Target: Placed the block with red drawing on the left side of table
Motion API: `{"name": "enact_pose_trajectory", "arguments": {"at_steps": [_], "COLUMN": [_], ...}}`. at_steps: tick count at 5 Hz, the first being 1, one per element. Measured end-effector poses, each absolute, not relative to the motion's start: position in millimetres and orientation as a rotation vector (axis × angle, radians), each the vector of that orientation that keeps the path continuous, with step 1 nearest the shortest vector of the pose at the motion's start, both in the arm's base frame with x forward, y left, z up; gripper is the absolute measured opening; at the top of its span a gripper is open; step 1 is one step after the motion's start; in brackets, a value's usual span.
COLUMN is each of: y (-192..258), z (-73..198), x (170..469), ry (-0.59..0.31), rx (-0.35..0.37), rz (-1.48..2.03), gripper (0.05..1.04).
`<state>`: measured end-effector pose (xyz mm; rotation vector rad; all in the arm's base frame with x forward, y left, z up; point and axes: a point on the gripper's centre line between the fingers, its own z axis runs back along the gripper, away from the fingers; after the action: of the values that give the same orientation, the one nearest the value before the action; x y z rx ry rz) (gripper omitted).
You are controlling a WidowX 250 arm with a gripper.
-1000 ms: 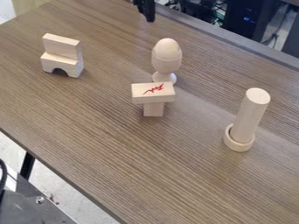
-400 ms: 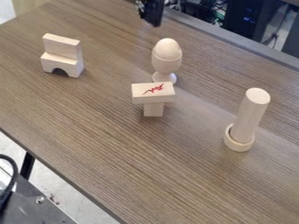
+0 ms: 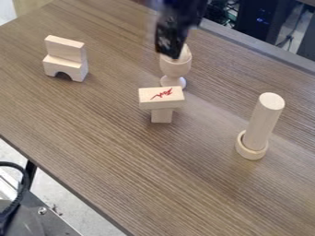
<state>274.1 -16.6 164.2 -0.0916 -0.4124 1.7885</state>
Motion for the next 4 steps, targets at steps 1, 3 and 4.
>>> {"name": "enact_pose_trajectory", "arguments": {"at_steps": [1, 3, 4], "y": [-21, -16, -6], "z": [156, 130, 115], "x": [268, 267, 269], "ry": [-0.441, -0.438, -0.392], "rx": [-0.088, -0.083, -0.100], "rz": [1.894, 2.099, 2.170], "gripper": [1.000, 1.000, 1.000]}}
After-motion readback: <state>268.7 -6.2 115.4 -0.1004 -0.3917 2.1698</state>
